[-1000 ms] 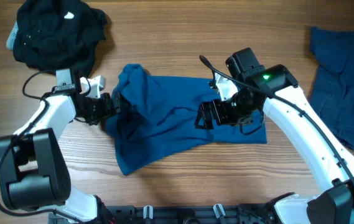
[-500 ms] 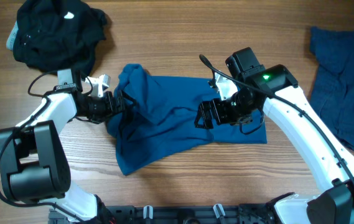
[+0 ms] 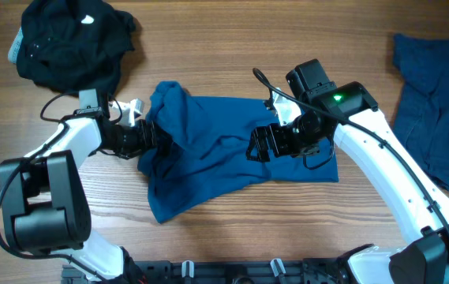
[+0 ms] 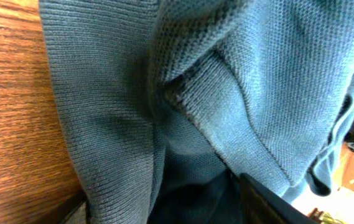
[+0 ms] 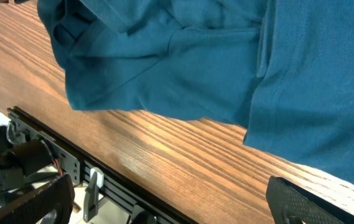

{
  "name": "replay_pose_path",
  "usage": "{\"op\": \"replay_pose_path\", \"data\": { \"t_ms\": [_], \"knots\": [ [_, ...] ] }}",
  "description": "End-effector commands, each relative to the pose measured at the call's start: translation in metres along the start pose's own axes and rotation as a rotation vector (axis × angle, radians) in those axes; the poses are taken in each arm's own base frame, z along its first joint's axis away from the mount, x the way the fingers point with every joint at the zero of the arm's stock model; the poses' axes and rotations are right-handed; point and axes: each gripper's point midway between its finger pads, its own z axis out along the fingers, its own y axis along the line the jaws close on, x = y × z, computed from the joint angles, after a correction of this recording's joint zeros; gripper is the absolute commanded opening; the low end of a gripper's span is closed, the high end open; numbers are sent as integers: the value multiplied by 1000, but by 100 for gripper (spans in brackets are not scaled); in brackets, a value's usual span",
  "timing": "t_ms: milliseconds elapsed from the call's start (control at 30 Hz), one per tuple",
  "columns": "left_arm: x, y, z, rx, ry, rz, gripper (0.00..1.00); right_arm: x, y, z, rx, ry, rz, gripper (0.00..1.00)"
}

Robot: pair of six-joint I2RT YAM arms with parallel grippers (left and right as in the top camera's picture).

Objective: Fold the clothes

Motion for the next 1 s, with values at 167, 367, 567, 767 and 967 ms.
{"op": "replay_pose_path", "data": {
  "t_ms": [167,367,567,767,967],
  "knots": [
    [12,3,10,-1,39,-7,62,-7,2,-2,6,-27,-13,100],
    [8,5,10,-7,27,-1,7,-6,1,-2,6,-26,-12,100],
    [4,31,8,-156,0,-89,4,-6,1,-2,7,-24,-12,100],
    [-3,48,-3,-197,-39,-146,4,-3,0,1,8,-14,-9,99],
    [-21,70,-34,-202,-106,-259,4,8,-14,17,36,20,11,100]
  ]
}}
